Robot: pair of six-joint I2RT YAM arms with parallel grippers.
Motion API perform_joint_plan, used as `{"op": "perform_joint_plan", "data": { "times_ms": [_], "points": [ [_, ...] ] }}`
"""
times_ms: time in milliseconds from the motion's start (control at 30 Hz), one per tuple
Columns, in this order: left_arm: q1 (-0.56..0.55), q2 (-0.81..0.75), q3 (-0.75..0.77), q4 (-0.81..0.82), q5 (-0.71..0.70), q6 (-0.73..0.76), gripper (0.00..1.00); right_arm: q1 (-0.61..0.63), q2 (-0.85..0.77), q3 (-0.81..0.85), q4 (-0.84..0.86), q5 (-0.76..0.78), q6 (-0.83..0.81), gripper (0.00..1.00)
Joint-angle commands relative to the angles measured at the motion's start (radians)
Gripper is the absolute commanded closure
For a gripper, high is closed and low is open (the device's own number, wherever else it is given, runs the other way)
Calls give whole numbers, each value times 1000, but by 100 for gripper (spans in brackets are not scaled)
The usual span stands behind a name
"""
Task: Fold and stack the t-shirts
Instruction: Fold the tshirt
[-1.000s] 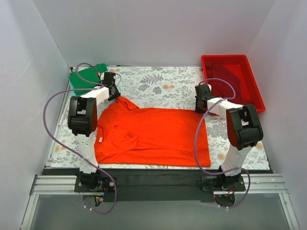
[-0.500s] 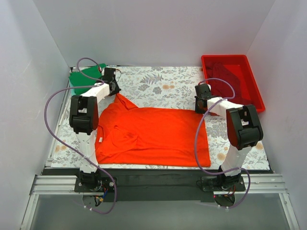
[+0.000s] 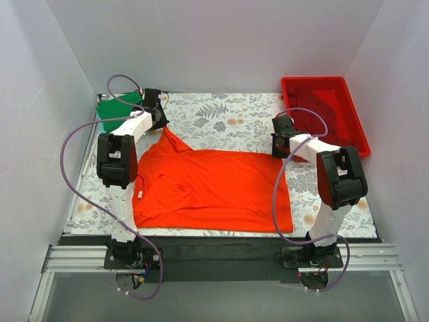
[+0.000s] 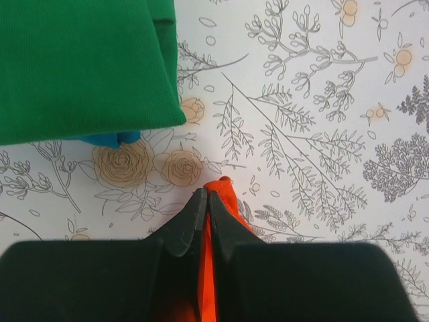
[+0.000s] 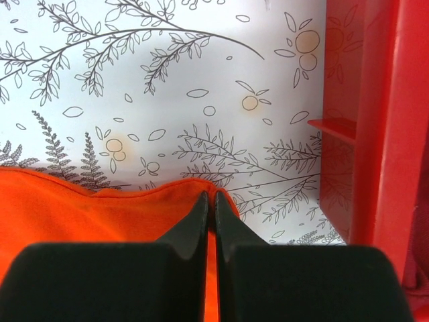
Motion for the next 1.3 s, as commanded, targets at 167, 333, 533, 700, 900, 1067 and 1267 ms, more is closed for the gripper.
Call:
{"op": "perform_joint_plan", "data": {
  "times_ms": [167, 333, 533, 700, 900, 1067, 1267],
  "points": [
    [16, -150, -5, -82, 125, -79, 100, -21, -110, 32, -22, -60, -26, 99],
    [53, -153, 33, -104, 199, -106, 100, -24, -119, 57, -22, -93, -41, 99],
    [91, -76, 185, -177, 247, -108, 100, -24, -81, 126, -19, -126, -46, 99],
    [114, -22, 331, -239, 267, -116, 100, -30, -46, 209, -22, -144, -61, 99],
    [117, -148, 201, -231, 297, -122, 100, -30, -99, 186, -25, -170, -66, 99],
    [117, -372, -118, -128, 282, -149, 100, -30, -185, 51, 10, -192, -74, 99],
    [117, -637, -446, -78, 303, -197, 100, -30, -291, -84, 48, -204, -81, 99]
  ]
}}
